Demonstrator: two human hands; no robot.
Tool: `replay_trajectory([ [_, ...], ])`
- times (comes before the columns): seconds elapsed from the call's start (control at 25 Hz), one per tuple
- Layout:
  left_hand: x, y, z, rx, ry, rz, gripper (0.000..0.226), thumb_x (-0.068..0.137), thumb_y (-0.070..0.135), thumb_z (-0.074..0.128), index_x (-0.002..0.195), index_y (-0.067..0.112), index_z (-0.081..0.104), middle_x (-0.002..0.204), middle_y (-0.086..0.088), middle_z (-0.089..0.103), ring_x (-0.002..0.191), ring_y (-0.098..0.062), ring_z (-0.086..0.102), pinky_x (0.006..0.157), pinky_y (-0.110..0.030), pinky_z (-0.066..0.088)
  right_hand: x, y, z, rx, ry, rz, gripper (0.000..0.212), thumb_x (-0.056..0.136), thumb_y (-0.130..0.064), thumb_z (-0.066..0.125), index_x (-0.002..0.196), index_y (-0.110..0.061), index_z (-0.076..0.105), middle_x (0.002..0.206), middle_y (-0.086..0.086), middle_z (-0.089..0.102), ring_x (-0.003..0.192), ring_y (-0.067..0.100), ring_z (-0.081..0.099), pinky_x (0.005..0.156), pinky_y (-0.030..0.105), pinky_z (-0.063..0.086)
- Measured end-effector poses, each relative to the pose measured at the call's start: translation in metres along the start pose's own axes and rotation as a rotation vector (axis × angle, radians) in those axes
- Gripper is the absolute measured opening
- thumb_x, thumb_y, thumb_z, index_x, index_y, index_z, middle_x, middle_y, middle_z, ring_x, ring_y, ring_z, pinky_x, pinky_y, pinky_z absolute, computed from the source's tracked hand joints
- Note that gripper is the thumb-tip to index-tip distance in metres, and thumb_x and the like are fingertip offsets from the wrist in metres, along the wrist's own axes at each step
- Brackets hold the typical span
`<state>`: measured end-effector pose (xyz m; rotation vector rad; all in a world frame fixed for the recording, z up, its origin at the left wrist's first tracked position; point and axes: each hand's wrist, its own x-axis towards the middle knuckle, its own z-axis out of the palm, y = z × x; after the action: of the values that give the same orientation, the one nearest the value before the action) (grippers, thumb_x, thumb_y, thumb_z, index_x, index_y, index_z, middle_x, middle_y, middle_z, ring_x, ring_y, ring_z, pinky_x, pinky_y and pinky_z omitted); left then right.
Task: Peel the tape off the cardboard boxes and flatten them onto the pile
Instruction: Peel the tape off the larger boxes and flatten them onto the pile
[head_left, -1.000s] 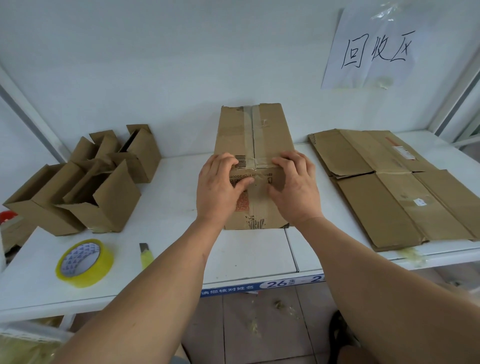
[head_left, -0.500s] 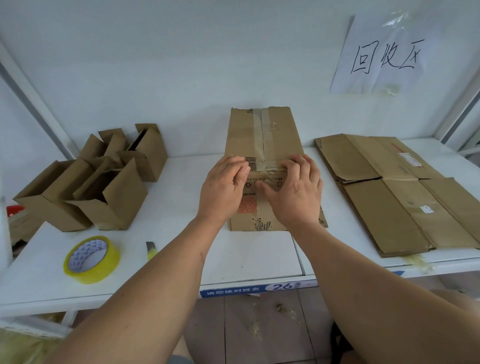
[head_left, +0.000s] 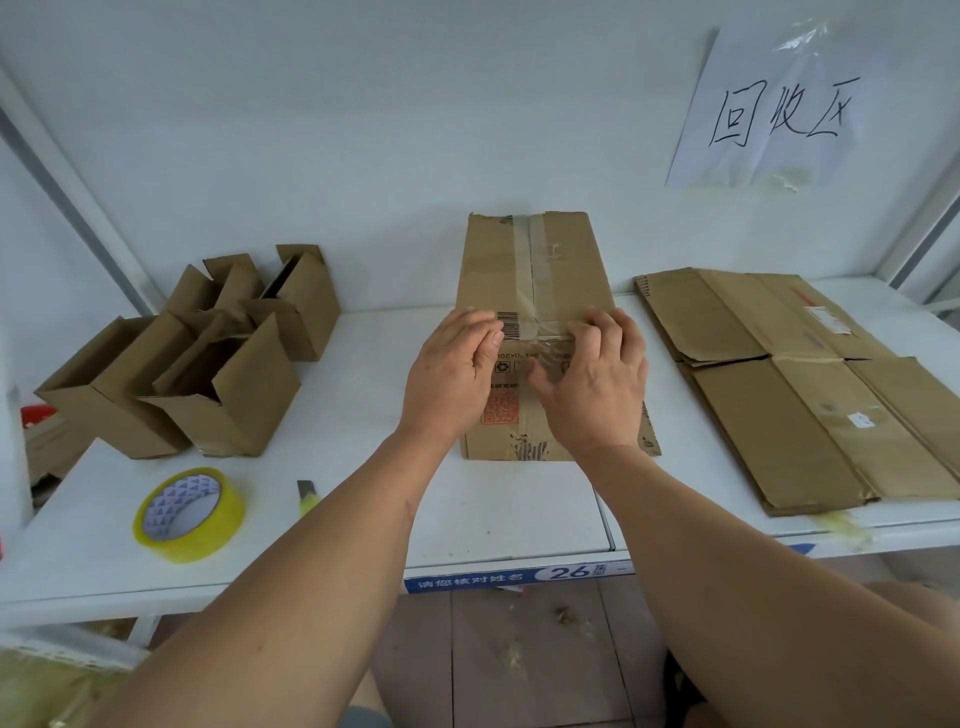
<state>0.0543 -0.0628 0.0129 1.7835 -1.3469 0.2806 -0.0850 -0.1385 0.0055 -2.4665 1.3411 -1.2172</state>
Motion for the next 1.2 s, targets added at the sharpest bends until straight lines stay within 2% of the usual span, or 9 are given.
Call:
replay_trajectory([
  [0.16, -0.001, 0.0, 0.001, 0.016, -0.003, 0.007, 0.031, 0.102, 0.024, 0.046, 0.117, 0.009, 0.069, 0.123, -0.002, 0.066, 0.126, -0.022, 0.052, 0.104, -0.04, 0.044, 0.001, -0.006, -0.005, -0.091, -0.026, 0.009, 0.059, 0.076, -0.052, 0.063, 0.115, -0.008, 0.059, 0.139, 0.009, 0.052, 0.141, 0.032, 0.029, 0.114, 0.048, 0.023],
  [0.28, 0.0, 0.0, 0.001, 0.024, 0.002, 0.011, 0.032, 0.101, 0.024, 0.046, 0.117, 0.008, 0.069, 0.123, -0.003, 0.066, 0.126, -0.022, 0.053, 0.104, -0.037, 0.043, 0.004, -0.011, -0.002, -0.109, -0.042, 0.024, 0.063, 0.073, -0.057, 0.063, 0.112, -0.007, 0.058, 0.138, 0.008, 0.052, 0.14, 0.032, 0.03, 0.113, 0.047, 0.024],
  [0.48, 0.0, -0.001, 0.001, 0.052, -0.002, 0.019, 0.032, 0.101, 0.025, 0.046, 0.118, 0.009, 0.068, 0.124, -0.002, 0.066, 0.127, -0.021, 0.051, 0.107, -0.032, 0.039, 0.004, -0.007, 0.004, -0.133, 0.02, -0.052, 0.048, 0.076, -0.043, 0.063, 0.106, -0.005, 0.06, 0.126, 0.009, 0.06, 0.129, 0.031, 0.04, 0.107, 0.048, 0.031],
  [0.6, 0.0, -0.001, 0.001, 0.072, 0.015, 0.044, 0.036, 0.102, 0.029, 0.043, 0.118, 0.009, 0.068, 0.124, -0.002, 0.066, 0.126, -0.021, 0.052, 0.106, -0.027, 0.035, 0.004, -0.006, 0.005, -0.128, 0.029, -0.053, 0.044, 0.077, -0.039, 0.061, 0.105, -0.005, 0.06, 0.125, 0.008, 0.06, 0.128, 0.031, 0.041, 0.107, 0.048, 0.031],
  [0.68, 0.0, 0.0, 0.0, 0.096, 0.014, 0.071, 0.04, 0.099, 0.032, 0.042, 0.117, 0.008, 0.069, 0.123, -0.002, 0.067, 0.124, -0.022, 0.053, 0.104, -0.029, 0.038, 0.004, -0.006, 0.006, -0.118, 0.027, -0.05, 0.043, 0.077, -0.038, 0.061, 0.105, -0.005, 0.06, 0.126, 0.008, 0.06, 0.129, 0.031, 0.042, 0.108, 0.048, 0.03],
  [0.92, 0.003, 0.0, 0.002, 0.331, 0.02, 0.192, 0.045, 0.082, 0.041, 0.061, 0.11, 0.008, 0.068, 0.117, -0.004, 0.066, 0.114, -0.026, 0.059, 0.097, -0.04, 0.045, 0.006, 0.007, -0.002, -0.053, -0.038, -0.09, 0.045, 0.082, -0.044, 0.066, 0.113, -0.011, 0.062, 0.133, 0.002, 0.057, 0.133, 0.026, 0.038, 0.11, 0.044, 0.028],
  [1.04, 0.001, 0.004, 0.008, 0.311, 0.077, 0.169, 0.046, 0.078, 0.044, 0.06, 0.107, 0.008, 0.066, 0.115, -0.003, 0.065, 0.112, -0.026, 0.058, 0.096, -0.041, 0.046, 0.009, 0.026, -0.01, 0.011, -0.09, -0.178, 0.046, 0.084, -0.04, 0.066, 0.124, -0.017, 0.06, 0.136, -0.002, 0.055, 0.133, 0.023, 0.037, 0.109, 0.042, 0.032],
  [1.2, -0.001, 0.002, 0.009, 0.254, 0.066, 0.138, 0.045, 0.076, 0.036, 0.075, 0.109, 0.008, 0.065, 0.117, -0.002, 0.065, 0.115, -0.024, 0.057, 0.099, -0.037, 0.042, 0.006, 0.026, -0.009, 0.088, -0.097, -0.155, 0.051, 0.082, -0.041, 0.069, 0.125, -0.017, 0.058, 0.138, -0.003, 0.053, 0.136, 0.022, 0.033, 0.11, 0.043, 0.031],
])
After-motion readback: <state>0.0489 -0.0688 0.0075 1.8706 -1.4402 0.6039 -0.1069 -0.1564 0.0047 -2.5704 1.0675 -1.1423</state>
